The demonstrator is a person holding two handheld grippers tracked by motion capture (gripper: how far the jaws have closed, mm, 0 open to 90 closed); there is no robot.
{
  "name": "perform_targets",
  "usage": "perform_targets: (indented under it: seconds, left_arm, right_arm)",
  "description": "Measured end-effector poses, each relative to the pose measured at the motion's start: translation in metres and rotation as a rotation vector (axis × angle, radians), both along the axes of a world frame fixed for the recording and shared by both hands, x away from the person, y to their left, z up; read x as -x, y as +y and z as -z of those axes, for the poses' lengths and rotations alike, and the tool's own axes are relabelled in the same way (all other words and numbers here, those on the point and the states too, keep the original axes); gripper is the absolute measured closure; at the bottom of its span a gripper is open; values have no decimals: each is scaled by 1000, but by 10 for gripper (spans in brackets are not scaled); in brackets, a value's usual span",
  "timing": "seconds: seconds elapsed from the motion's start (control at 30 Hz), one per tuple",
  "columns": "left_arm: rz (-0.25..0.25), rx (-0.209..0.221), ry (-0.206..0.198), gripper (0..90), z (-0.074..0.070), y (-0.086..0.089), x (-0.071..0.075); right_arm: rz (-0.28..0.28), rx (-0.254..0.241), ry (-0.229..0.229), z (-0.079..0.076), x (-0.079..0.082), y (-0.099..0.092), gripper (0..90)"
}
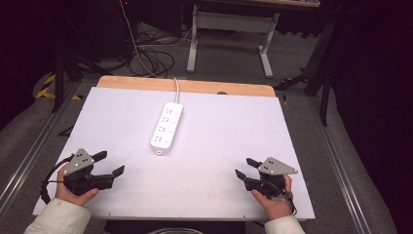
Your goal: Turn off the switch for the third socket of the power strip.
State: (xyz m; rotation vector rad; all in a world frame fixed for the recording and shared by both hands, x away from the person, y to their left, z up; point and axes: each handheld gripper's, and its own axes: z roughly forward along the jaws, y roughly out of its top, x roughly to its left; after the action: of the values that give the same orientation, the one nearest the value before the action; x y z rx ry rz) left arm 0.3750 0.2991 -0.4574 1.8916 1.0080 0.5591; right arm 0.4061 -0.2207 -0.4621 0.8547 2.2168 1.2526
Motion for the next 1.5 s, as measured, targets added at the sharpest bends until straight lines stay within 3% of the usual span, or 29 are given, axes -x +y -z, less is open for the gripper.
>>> perform_targets:
  seconds: [0.1,0.53,0.7,0.8,0.9,1.07,1.27,1.3,1.5]
  left_arm:
    - [9,11,15,193,-1,-1,0]
    - [11,-42,-30,194,-5,-4,2]
    - [4,-33,-12,194,-8,-4,2]
    - [9,3,24,193,-11,-4,2]
    - [15,8,21,202,-14,-6,3]
    - [37,-27,8,226,-23,-11,0]
    - [76,-13,17,258,-39,-19,-7]
    - [87,-24,21,258,-45,-24,-11]
    - [93,-52,30,257,-55,-37,-24]
  right_arm:
    - [0,-2,-1,0,0,-1,428]
    - [9,3,-2,1,-1,-1,428]
    - [7,2,-2,1,-1,-1,427]
    - [8,5,1,1,-1,-1,426]
    - [9,4,2,1,-1,-1,426]
    - [8,4,4,2,-2,-1,426]
    - [9,8,10,2,-2,0,426]
    - [8,4,10,2,-2,0,426]
    - [8,7,13,3,-2,0,425]
